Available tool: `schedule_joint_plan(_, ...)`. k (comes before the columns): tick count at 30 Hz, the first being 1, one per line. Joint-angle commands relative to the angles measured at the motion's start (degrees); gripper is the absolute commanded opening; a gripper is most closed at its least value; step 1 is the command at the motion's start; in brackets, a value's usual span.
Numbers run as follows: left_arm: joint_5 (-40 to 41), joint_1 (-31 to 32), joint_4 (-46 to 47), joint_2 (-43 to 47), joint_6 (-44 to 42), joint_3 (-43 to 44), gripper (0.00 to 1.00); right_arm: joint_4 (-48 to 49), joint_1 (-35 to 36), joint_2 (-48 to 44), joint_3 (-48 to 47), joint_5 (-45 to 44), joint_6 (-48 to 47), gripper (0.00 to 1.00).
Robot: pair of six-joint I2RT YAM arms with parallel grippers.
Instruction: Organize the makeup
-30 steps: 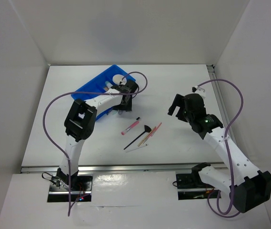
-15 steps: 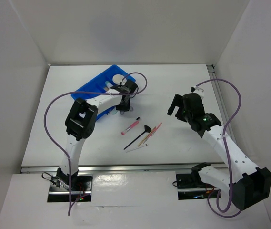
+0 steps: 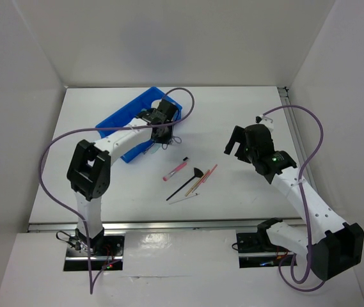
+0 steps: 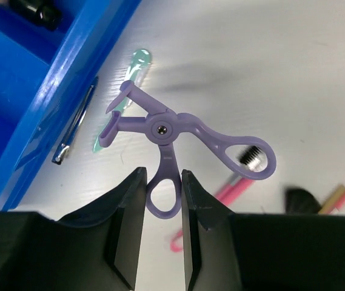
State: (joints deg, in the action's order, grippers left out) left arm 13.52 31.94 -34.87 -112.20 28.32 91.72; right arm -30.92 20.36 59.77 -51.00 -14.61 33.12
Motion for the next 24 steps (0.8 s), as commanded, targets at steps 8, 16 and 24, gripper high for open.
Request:
schedule_joint_plan(8, -3.0, -6.2, -4.7, 8.7, -0.3, 4.2, 0.00, 1.0, -0.2, 0.1, -1.7, -1.1, -0.7, 1.00)
schedule_joint_plan(16, 0.2, -15.8, -8.5, 3.1, -0.9, 10.2, 0.00, 1.6, -0.2, 0.1, -1.7, -1.1, -0.7, 1.00)
schedule_joint_plan(24, 0.6, -20.1, -8.8, -6.8, -0.8, 16.6, 0.00, 1.6, -0.2, 0.6, -1.7, -0.6, -1.2, 1.00)
